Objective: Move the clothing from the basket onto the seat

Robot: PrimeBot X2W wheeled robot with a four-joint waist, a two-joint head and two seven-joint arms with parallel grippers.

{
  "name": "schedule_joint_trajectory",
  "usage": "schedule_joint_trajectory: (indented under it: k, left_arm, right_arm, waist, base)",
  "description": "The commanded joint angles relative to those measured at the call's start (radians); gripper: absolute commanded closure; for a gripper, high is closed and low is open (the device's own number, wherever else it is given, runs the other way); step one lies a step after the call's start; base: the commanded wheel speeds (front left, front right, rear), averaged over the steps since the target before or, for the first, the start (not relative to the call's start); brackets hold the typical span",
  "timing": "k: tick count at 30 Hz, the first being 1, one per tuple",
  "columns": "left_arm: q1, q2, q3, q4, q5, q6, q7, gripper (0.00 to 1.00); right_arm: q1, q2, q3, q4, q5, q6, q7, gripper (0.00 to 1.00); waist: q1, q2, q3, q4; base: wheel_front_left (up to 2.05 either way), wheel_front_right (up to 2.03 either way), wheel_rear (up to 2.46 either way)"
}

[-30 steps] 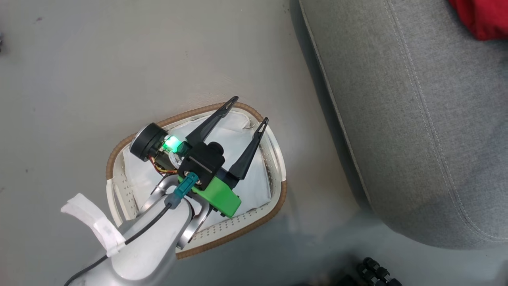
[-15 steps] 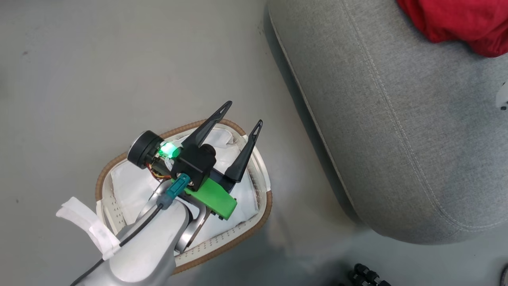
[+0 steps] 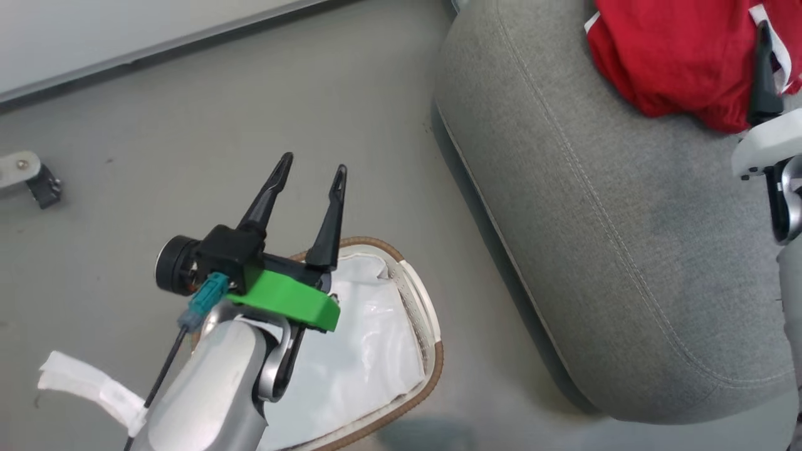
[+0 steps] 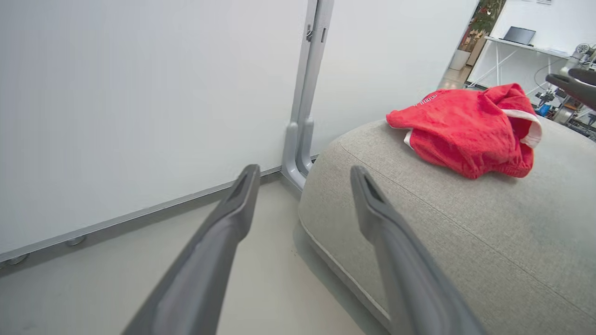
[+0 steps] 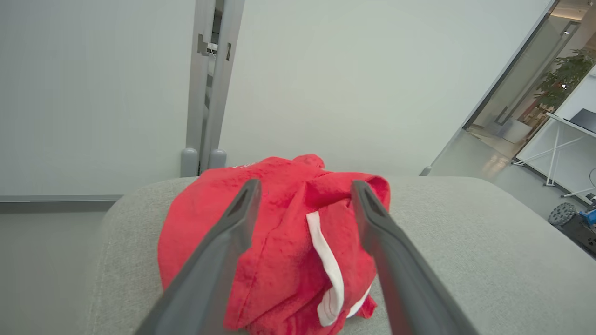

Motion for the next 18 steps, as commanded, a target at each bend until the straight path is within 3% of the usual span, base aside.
schedule_joint_trajectory:
  k: [1,12,18]
  left_arm:
    - [0.035,-0.005,0.034,-0.004,0.012,-0.001,-0.003,0.0]
    - [0.233,-0.071,0.35,-0.034,0.065,-0.009,-0.002,0.0]
    - [0.334,-0.11,0.457,-0.051,0.101,-0.049,-0.002,0.0]
  right_arm:
    - [0.026,0.014,0.016,-0.007,0.018,-0.001,-0.005,0.0]
    - [0.142,0.158,0.112,-0.089,0.06,-0.001,-0.005,0.0]
    - [0.277,0.224,0.197,-0.195,0.073,-0.001,-0.005,0.0]
  waist:
    - [0.0,0.0,-0.089,0.071]
    - [0.0,0.0,-0.185,0.181]
    - [0.0,0.0,-0.216,0.243]
  base:
    - [0.0,0.0,0.0]
    - [0.0,0.0,0.0]
    - [0.0,0.0,0.0]
